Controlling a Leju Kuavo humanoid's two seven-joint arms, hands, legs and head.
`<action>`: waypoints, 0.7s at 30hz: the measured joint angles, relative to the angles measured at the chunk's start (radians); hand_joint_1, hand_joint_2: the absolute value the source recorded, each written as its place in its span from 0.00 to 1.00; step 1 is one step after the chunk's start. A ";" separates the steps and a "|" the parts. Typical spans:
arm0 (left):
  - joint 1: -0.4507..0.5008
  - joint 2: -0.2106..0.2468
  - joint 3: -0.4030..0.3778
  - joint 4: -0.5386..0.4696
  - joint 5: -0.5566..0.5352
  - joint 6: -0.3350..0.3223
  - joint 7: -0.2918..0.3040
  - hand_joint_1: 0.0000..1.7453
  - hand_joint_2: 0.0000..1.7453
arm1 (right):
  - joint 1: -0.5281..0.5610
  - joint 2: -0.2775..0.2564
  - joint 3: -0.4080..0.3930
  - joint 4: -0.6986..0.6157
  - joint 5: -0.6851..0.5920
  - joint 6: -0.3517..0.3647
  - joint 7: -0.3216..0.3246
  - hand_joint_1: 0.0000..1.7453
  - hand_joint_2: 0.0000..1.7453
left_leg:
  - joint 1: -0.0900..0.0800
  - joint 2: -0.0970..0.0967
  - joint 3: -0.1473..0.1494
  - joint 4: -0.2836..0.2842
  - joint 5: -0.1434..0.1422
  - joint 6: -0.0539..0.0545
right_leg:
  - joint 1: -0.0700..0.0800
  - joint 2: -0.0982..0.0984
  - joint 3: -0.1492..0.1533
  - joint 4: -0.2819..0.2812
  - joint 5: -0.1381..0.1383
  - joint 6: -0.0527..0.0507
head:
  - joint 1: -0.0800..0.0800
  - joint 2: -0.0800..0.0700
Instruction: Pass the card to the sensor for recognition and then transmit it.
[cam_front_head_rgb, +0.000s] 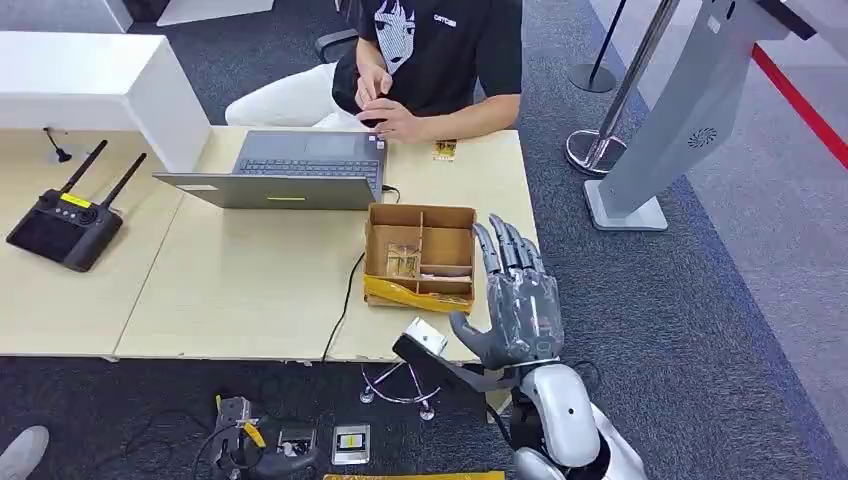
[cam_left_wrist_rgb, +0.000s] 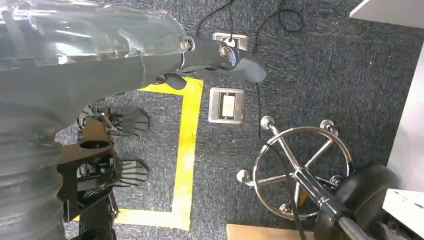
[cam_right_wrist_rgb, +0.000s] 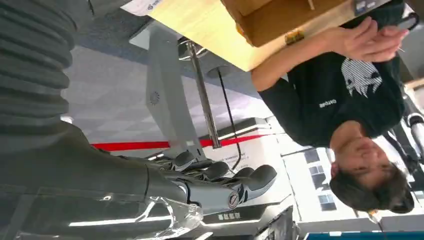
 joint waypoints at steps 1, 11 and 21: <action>0.000 0.000 0.000 0.000 0.000 0.000 0.000 0.00 1.00 | 0.000 0.000 0.000 0.008 0.001 0.007 0.002 0.00 1.00 | 0.000 0.000 0.000 0.000 0.000 0.000 | 0.000 0.000 0.000 0.000 0.000 0.000 | 0.000 0.000; 0.002 0.003 0.000 -0.009 0.000 0.002 0.001 0.00 1.00 | -0.001 0.000 0.006 0.095 0.017 0.036 0.054 0.00 1.00 | 0.000 0.000 0.000 0.000 0.000 0.000 | 0.000 0.000 0.000 0.000 0.000 0.000 | 0.000 0.000; 0.005 0.006 0.000 -0.019 0.000 0.006 0.013 0.00 1.00 | -0.039 0.000 -0.003 0.237 0.061 0.038 0.110 0.00 1.00 | 0.000 0.000 0.000 0.000 0.000 0.000 | 0.000 0.000 0.000 0.000 0.000 0.000 | 0.000 0.000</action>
